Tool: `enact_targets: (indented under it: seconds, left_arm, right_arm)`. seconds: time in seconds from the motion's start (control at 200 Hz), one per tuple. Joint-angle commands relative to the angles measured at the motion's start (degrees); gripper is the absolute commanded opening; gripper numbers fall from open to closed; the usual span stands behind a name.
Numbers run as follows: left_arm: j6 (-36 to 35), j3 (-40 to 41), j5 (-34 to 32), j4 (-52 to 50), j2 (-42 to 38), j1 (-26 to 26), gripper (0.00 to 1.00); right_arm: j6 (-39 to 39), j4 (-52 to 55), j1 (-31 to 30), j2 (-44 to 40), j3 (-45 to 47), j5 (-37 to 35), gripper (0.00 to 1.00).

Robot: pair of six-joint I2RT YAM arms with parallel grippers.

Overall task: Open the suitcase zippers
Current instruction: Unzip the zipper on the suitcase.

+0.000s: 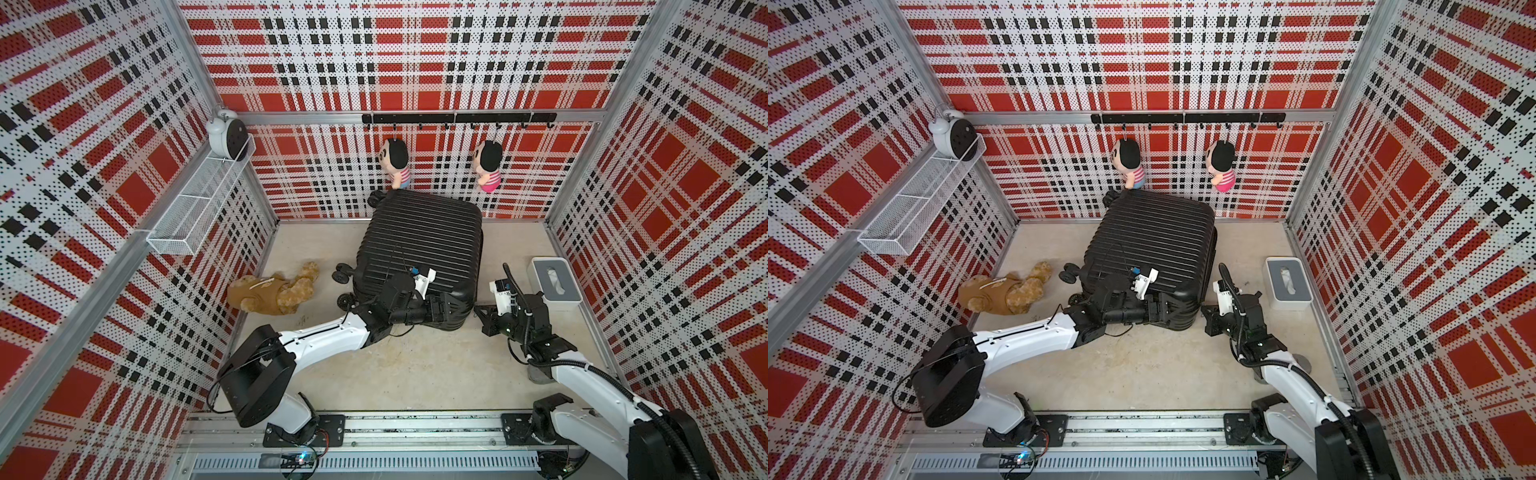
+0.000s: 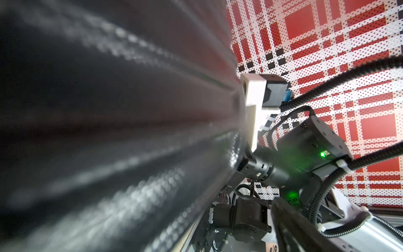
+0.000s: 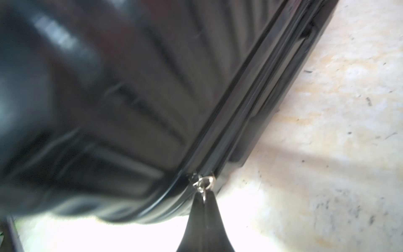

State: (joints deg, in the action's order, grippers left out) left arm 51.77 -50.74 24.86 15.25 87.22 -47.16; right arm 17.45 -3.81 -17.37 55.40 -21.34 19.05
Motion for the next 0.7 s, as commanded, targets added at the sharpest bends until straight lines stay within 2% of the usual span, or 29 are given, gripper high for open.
enact_targets:
  seconds: [0.0,0.23,0.471,0.576,0.696]
  left_arm:
    - [-2.02,-1.02,-5.29,5.14,2.29,2.86,0.96]
    - [-2.02,-1.36,-4.41,6.11,3.92,3.12,0.96]
    - [-2.02,-1.07,-4.36,6.8,2.87,2.96,0.96]
    - [-1.68,-0.06,-5.26,6.84,-0.22,2.82,0.96]
    - [-1.49,2.32,-9.86,3.93,-7.68,3.14,0.99]
  right_arm:
    - [-0.28,1.33,-2.37,-4.89,0.56,4.82,0.0]
    - [1.06,2.19,-7.69,-8.64,2.18,1.61,0.0]
    - [4.33,-4.46,-18.87,-4.85,2.8,-7.09,0.0]
    - [5.5,-7.28,-22.15,-0.78,2.29,-9.51,0.0]
    - [6.9,-8.9,-22.93,1.84,2.42,-10.86,0.0]
